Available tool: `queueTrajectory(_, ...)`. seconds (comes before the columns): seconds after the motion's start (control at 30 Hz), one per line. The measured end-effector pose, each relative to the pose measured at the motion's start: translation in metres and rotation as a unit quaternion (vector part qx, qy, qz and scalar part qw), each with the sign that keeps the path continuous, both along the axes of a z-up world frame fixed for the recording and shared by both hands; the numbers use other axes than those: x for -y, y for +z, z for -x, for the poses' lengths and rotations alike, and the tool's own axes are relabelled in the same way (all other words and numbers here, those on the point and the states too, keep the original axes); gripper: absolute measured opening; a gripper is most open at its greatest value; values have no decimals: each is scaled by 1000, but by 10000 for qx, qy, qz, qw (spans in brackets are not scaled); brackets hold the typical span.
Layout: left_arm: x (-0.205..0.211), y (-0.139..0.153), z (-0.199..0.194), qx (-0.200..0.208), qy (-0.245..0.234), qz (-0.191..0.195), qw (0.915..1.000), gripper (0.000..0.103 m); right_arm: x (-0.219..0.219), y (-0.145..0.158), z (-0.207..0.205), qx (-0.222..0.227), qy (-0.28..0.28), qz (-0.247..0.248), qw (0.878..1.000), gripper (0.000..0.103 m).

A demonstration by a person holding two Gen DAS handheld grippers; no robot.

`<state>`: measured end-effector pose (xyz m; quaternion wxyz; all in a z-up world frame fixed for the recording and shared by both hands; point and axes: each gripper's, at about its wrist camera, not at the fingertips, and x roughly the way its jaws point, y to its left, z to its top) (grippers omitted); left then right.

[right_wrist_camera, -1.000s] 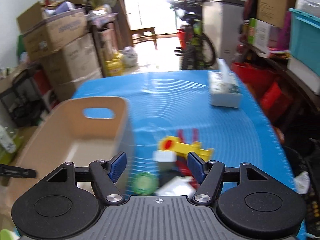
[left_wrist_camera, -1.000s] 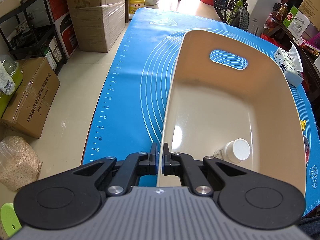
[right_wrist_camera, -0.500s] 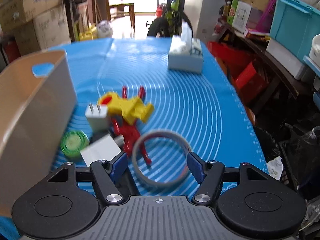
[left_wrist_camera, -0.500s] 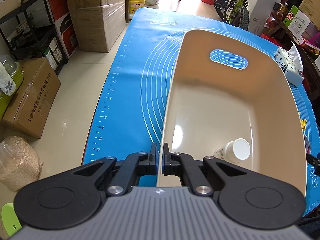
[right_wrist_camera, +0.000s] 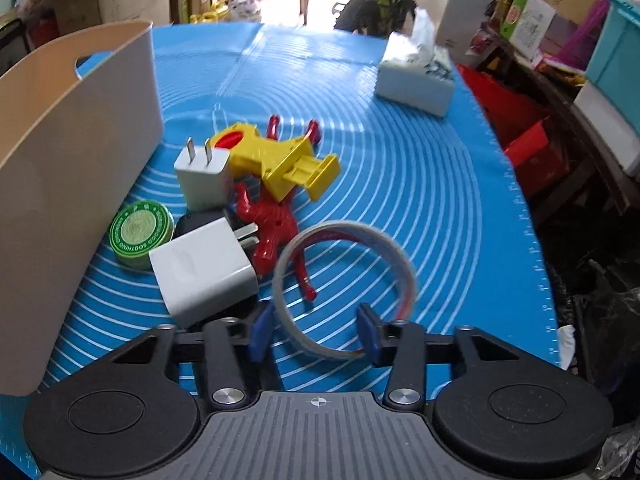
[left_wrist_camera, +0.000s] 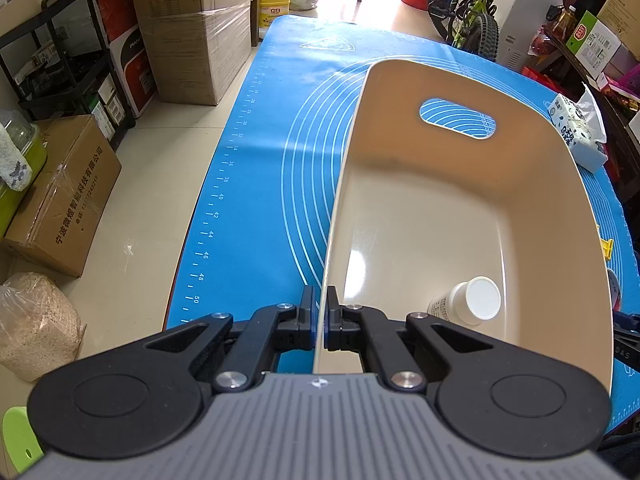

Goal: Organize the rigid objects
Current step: 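Move the right gripper to the clear tape roll and grip its edge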

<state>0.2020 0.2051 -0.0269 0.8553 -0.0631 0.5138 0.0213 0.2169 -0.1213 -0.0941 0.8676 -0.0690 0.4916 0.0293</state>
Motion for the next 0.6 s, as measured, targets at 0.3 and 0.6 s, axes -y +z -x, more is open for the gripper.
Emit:
queueTrajectory(0.3,0,0,0,2,0,0,10000,5,-3,-4,-2,-120,357,-145,9992,21)
queueTrajectory(0.6,1,1,0,0,-10,-13,10000,5,12,15,13,388,-54,-495,9980,19)
